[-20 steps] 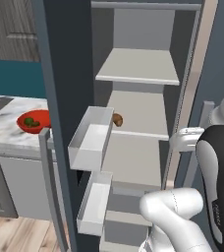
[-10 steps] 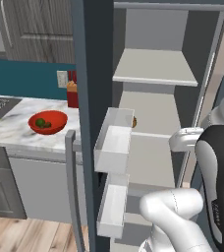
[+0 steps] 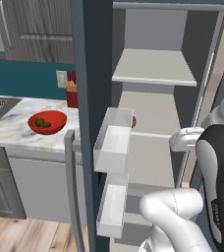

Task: Take the potato, chicken drumstick, and lime from the freezer and place them in the bowl on the counter.

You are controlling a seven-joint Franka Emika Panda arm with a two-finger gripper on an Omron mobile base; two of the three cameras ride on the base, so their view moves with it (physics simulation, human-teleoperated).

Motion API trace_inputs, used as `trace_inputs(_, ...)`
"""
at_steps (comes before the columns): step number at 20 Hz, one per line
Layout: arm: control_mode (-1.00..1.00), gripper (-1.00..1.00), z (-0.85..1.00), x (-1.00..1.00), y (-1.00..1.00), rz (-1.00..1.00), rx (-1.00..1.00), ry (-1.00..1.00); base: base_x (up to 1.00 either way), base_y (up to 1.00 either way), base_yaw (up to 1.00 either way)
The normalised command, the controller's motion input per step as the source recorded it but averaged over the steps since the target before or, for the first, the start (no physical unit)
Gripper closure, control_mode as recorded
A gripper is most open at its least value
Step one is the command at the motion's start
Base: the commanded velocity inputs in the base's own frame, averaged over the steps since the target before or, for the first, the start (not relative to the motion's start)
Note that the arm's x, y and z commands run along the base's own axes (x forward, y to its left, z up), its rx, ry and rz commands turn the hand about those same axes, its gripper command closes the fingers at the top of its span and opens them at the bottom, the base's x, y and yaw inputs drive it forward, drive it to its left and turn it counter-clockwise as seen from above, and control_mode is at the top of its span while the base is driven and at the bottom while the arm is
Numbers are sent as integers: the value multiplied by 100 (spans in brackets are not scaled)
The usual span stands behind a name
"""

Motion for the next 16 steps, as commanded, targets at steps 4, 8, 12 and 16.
trace_inputs(4,100,-100,0,0,0,0,0,0,1,0,0)
trace_inputs(8,100,-100,0,0,0,0,0,0,0,0,0)
trace_inputs(12,-100,-100,0,0,0,0,0,0,0,0,0)
trace_inputs(16,-100,-100,-16,14,0,2,0,-2,0,0,0)
